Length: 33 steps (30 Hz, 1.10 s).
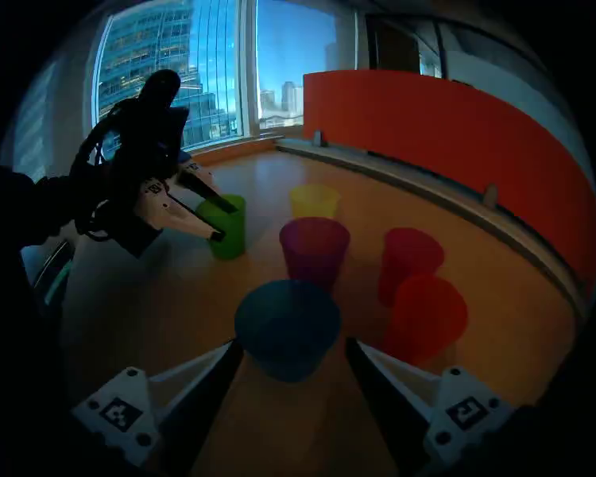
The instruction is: Pour water
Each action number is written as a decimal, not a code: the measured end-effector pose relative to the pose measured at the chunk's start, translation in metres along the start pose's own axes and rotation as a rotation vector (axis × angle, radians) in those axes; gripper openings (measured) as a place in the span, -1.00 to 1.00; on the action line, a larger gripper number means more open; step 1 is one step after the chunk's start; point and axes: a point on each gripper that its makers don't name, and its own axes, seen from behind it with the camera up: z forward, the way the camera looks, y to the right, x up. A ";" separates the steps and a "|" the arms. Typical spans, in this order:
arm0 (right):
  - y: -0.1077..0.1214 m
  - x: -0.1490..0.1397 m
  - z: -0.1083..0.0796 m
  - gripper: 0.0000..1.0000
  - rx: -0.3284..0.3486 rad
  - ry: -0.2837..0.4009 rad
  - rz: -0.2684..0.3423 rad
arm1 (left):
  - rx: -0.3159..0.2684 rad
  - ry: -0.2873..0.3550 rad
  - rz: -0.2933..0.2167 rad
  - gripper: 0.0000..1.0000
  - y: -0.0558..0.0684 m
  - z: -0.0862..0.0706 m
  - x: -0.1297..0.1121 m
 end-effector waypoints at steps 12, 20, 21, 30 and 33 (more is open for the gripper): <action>0.000 0.007 0.016 0.99 -0.004 0.011 -0.001 | 0.006 0.001 0.008 0.76 0.000 0.000 0.000; -0.002 0.009 0.026 0.87 -0.001 0.008 0.009 | 0.003 0.001 0.008 0.76 0.001 0.000 0.000; -0.002 0.010 0.027 0.84 0.000 0.008 0.010 | 0.004 0.001 0.008 0.76 0.001 0.000 0.000; -0.002 0.011 0.024 0.81 -0.012 0.022 0.024 | 0.000 0.015 0.010 0.76 0.005 -0.005 0.007; -0.002 0.014 0.019 0.81 -0.019 0.036 0.026 | -0.001 0.023 0.014 0.76 0.009 -0.010 0.011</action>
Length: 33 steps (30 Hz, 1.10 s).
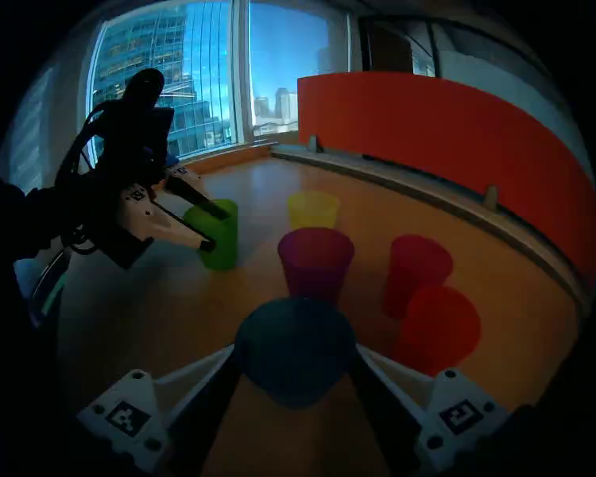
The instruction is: Pour water
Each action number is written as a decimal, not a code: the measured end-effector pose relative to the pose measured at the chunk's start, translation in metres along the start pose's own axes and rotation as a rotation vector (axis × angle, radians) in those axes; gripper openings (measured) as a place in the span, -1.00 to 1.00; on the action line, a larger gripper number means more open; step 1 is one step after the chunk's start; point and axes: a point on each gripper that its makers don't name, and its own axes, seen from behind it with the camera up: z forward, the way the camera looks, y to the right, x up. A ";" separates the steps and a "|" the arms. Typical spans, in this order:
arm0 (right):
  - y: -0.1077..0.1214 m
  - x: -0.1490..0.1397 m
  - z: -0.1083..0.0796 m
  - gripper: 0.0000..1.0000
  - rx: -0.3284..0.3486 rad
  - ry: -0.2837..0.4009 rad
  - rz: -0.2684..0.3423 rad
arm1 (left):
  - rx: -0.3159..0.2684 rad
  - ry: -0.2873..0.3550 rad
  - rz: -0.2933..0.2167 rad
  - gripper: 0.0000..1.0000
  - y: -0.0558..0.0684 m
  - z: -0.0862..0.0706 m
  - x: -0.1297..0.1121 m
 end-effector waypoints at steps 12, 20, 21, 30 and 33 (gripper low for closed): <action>-0.012 0.039 -0.037 0.80 -0.021 0.095 -0.020 | 0.009 0.082 0.041 0.76 0.021 -0.033 0.030; -0.025 0.063 -0.062 0.80 -0.032 0.163 -0.041 | 0.018 0.159 0.048 0.76 0.036 -0.062 0.051; -0.027 0.065 -0.065 0.80 -0.032 0.171 -0.042 | 0.018 0.168 0.049 0.76 0.038 -0.066 0.053; -0.042 0.090 -0.087 0.80 -0.035 0.259 -0.043 | 0.022 0.257 0.052 0.76 0.053 -0.093 0.073; -0.045 0.096 -0.093 0.80 -0.035 0.285 -0.039 | 0.019 0.281 0.045 0.76 0.058 -0.099 0.077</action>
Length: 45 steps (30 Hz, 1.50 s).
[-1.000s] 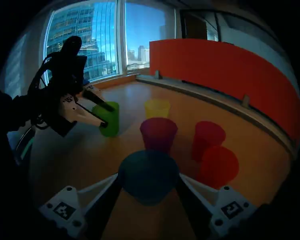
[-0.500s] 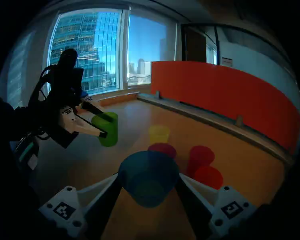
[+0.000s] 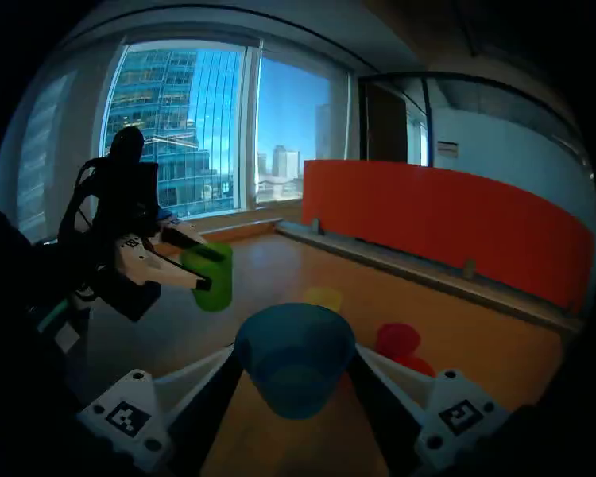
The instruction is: Pour water
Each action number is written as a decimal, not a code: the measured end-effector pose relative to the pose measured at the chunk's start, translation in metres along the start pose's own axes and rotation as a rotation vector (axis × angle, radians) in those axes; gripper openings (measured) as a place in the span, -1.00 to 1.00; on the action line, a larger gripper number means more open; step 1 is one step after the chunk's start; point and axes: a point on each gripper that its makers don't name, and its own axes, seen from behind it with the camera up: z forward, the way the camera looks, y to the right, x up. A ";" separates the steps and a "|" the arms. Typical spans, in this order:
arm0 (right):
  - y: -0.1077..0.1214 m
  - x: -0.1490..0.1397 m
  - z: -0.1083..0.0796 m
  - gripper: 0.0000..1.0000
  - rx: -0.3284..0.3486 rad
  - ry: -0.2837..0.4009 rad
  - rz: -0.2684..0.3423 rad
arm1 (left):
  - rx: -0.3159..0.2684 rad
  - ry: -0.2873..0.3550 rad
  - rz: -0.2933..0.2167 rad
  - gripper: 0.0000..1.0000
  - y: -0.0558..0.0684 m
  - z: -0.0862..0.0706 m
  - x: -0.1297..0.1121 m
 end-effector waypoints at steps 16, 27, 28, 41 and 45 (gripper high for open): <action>-0.003 0.039 -0.009 0.80 -0.012 0.131 0.000 | 0.000 0.137 -0.030 0.76 0.009 -0.018 0.029; 0.004 0.054 -0.010 0.81 -0.026 0.189 -0.010 | -0.006 0.191 -0.015 0.76 0.016 -0.019 0.042; 0.005 0.055 -0.010 0.81 -0.025 0.193 -0.009 | -0.007 0.194 -0.011 0.76 0.017 -0.018 0.043; 0.010 0.058 -0.012 0.81 -0.027 0.201 -0.014 | -0.023 0.217 0.016 0.76 0.027 -0.015 0.051; 0.011 0.060 -0.013 0.81 -0.031 0.197 -0.024 | -0.028 0.217 0.022 0.76 0.030 -0.014 0.052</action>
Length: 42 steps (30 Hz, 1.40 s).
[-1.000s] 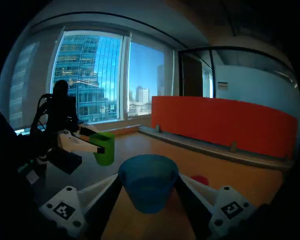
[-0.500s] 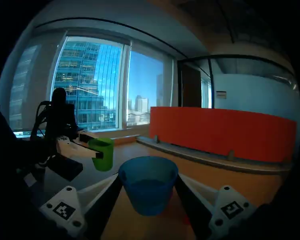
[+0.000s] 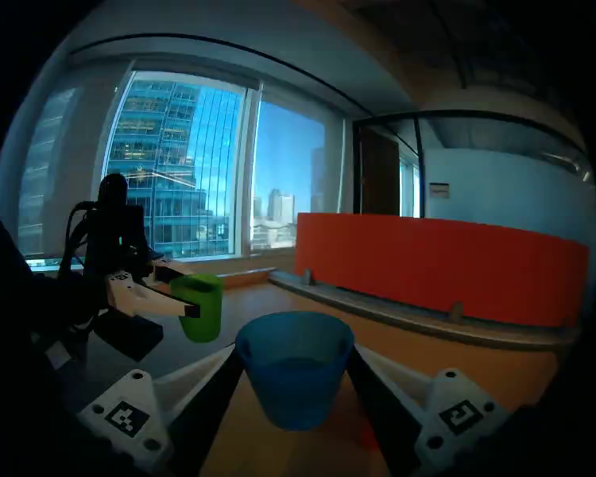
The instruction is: Pour water
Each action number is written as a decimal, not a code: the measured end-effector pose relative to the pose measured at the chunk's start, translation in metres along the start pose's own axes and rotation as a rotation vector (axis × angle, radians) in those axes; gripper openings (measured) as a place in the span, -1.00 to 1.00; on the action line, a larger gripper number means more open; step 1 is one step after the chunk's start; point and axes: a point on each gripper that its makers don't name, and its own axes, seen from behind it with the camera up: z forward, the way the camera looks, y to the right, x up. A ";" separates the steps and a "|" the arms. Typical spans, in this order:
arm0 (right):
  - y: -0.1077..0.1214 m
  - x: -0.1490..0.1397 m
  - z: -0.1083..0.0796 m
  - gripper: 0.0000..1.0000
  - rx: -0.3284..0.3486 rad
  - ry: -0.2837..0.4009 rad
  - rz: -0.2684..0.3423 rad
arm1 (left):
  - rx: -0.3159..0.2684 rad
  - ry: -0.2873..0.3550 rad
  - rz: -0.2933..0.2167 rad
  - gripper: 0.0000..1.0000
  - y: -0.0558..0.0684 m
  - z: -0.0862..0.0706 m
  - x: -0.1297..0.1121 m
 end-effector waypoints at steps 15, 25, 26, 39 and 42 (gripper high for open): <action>0.003 0.018 0.000 0.81 -0.008 0.000 -0.088 | -0.016 0.007 0.030 0.76 0.019 0.002 0.000; -0.002 0.032 0.001 0.81 0.007 -0.005 -0.169 | -0.038 -0.001 0.007 0.76 0.031 0.007 -0.006; -0.004 0.034 0.002 0.81 0.010 -0.004 -0.180 | -0.038 -0.002 0.007 0.76 0.031 0.007 -0.007; -0.008 0.057 0.010 0.81 0.016 -0.006 -0.316 | -0.053 0.010 -0.015 0.76 0.046 0.013 -0.006; -0.010 0.062 0.012 0.80 0.017 -0.007 -0.343 | -0.062 0.012 -0.014 0.76 0.050 0.014 -0.004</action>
